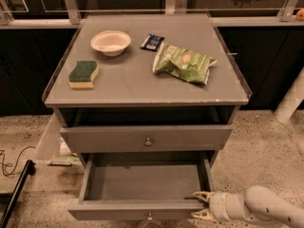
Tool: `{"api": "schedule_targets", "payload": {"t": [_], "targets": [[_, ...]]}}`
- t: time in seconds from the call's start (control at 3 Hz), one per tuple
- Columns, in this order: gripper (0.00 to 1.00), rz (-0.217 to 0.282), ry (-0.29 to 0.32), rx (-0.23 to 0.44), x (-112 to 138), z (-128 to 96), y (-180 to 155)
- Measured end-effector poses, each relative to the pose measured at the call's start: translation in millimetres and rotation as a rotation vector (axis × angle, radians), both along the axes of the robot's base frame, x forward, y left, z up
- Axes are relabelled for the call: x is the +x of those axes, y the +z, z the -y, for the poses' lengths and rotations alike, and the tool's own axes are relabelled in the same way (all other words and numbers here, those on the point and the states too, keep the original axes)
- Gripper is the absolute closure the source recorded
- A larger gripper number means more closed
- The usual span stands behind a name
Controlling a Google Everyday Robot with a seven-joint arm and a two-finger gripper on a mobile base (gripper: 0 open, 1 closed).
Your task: Open middle drawer
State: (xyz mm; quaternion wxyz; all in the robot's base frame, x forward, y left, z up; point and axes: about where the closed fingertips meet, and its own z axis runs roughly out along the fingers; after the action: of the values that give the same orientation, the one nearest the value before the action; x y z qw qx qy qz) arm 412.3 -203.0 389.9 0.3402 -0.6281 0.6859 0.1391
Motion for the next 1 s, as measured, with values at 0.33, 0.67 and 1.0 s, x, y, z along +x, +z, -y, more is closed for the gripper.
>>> {"api": "schedule_targets", "payload": {"t": [0.33, 0.67, 1.0], "targets": [[0.85, -0.001, -0.017, -0.015, -20.9, 10.3, 3.6], [1.00, -0.001, -0.018, -0.015, -21.9, 10.5, 5.4], [1.00, -0.002, -0.025, -0.014, -28.3, 11.9, 7.3]]}}
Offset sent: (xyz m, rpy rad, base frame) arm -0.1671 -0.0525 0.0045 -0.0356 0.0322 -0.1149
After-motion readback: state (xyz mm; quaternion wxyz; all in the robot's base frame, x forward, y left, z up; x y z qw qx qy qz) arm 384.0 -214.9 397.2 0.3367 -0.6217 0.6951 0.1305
